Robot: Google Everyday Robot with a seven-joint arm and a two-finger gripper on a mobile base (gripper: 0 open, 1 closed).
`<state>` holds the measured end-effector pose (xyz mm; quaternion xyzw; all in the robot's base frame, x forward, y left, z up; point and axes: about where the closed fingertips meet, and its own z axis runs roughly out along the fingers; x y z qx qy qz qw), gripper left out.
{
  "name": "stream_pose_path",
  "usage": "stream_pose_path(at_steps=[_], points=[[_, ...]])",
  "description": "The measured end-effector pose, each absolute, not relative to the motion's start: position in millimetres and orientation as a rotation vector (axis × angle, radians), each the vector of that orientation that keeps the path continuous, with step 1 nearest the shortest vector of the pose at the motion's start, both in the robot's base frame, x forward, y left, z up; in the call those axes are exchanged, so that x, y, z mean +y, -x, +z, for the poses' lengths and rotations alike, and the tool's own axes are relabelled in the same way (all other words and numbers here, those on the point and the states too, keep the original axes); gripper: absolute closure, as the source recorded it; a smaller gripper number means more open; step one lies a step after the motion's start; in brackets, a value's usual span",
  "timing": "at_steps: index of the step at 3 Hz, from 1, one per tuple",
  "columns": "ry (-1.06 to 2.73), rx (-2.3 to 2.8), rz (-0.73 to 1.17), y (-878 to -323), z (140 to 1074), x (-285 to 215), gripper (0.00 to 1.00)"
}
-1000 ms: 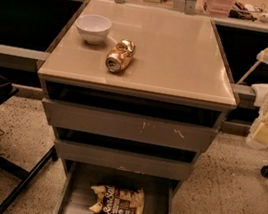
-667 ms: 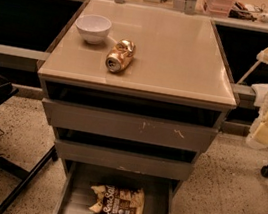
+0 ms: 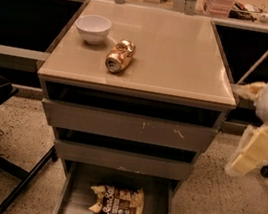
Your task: Pick brown chip bag from bottom drawer and place on counter
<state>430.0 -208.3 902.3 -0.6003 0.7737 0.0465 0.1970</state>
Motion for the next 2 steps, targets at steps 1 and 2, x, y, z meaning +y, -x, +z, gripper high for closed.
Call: stream_pose_path(at_steps=[1, 2], points=[[1.596, 2.161, 0.381, -427, 803, -183, 0.0], [1.53, 2.179, 0.489, -447, 716, -159, 0.0]])
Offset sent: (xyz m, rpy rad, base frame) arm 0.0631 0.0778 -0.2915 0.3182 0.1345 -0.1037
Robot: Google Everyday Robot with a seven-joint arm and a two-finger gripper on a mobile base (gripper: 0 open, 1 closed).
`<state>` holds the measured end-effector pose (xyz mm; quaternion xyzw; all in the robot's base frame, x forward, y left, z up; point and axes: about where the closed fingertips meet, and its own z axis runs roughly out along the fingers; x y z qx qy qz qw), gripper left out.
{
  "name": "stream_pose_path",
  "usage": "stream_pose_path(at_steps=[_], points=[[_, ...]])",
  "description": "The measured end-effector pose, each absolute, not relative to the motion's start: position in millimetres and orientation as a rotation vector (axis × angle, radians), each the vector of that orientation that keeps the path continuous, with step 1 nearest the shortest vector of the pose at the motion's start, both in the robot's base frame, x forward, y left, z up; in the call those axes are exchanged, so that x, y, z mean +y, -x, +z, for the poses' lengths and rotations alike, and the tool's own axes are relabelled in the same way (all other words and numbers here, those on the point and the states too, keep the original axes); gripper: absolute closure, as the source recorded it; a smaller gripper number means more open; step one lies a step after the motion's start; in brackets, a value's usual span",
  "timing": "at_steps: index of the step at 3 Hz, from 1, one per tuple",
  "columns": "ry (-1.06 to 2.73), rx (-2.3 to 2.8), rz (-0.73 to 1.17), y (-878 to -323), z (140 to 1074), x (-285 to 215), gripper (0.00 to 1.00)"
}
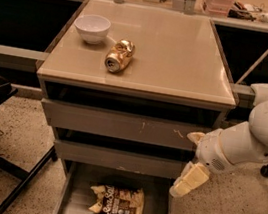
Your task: Pick brown chip bag from bottom drawer and place on counter
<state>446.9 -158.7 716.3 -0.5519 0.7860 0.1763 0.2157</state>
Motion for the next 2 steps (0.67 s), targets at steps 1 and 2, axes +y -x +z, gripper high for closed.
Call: stream_pose_path(at_steps=[1, 2], points=[[1.48, 2.163, 0.447, -464.1, 710.8, -159.6, 0.0], [1.48, 2.163, 0.448, -464.0, 710.7, -159.6, 0.0]])
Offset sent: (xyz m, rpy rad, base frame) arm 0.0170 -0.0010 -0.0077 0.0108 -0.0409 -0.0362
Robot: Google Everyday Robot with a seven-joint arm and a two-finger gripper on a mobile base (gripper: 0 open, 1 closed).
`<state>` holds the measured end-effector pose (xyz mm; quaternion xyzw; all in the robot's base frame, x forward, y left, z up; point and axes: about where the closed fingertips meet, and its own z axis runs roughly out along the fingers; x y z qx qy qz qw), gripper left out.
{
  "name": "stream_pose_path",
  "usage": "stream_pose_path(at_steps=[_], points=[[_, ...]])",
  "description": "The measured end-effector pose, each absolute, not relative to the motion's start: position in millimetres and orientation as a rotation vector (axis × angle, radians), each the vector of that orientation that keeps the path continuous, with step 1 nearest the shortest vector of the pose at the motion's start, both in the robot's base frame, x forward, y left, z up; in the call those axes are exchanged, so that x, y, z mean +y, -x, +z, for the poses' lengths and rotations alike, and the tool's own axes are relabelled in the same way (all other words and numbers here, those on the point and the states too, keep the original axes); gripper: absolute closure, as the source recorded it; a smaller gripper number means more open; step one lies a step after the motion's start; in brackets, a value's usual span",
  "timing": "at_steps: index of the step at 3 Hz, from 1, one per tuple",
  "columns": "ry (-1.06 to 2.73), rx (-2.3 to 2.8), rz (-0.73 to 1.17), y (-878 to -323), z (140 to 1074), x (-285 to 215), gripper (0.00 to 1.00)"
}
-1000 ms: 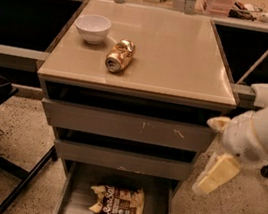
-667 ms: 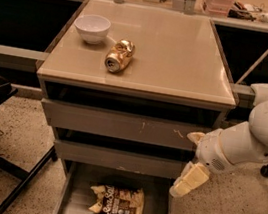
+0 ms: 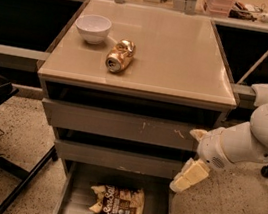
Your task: Pick brown chip bag from bottom drawer and place on counter
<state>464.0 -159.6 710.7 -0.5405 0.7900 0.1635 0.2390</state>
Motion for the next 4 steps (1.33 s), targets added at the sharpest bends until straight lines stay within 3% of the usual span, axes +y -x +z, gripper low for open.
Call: stream_pose_path(at_steps=[1, 3, 4], points=[[1.511, 2.181, 0.506, -453, 689, -153, 0.0], [1.432, 2.216, 0.683, -392, 552, -116, 0.0], [1.363, 2.268, 0.579, -396, 520, -113, 0.0]])
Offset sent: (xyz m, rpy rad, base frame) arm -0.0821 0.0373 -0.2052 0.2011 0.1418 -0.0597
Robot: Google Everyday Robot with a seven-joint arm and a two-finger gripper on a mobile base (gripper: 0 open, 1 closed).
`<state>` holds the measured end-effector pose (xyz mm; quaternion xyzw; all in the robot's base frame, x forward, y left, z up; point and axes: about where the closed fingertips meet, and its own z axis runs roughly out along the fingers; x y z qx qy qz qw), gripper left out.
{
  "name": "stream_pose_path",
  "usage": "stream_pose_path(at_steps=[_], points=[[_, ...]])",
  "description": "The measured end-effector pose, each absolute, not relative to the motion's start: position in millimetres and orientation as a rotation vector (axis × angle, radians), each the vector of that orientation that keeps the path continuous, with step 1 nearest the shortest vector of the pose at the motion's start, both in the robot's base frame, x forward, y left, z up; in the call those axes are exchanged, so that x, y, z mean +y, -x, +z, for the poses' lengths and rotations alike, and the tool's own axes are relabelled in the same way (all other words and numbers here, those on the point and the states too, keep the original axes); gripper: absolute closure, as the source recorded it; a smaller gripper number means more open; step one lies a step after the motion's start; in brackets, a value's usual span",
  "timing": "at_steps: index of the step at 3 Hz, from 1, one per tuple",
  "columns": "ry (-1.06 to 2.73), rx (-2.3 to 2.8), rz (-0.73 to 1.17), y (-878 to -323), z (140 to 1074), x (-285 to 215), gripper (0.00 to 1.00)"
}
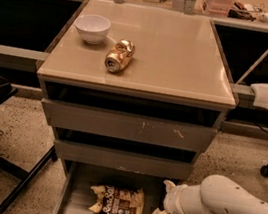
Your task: Pick brown chip bag from bottom drawer and place on counter
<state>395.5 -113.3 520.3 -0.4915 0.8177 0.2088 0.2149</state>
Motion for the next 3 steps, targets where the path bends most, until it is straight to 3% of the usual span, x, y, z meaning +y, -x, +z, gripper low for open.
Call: stream_pose_path(at_steps=[2, 3], points=[[1.207, 2.243, 0.518, -428, 501, -112, 0.0], [1.069, 2.175, 0.506, -479, 468, -97, 0.0]])
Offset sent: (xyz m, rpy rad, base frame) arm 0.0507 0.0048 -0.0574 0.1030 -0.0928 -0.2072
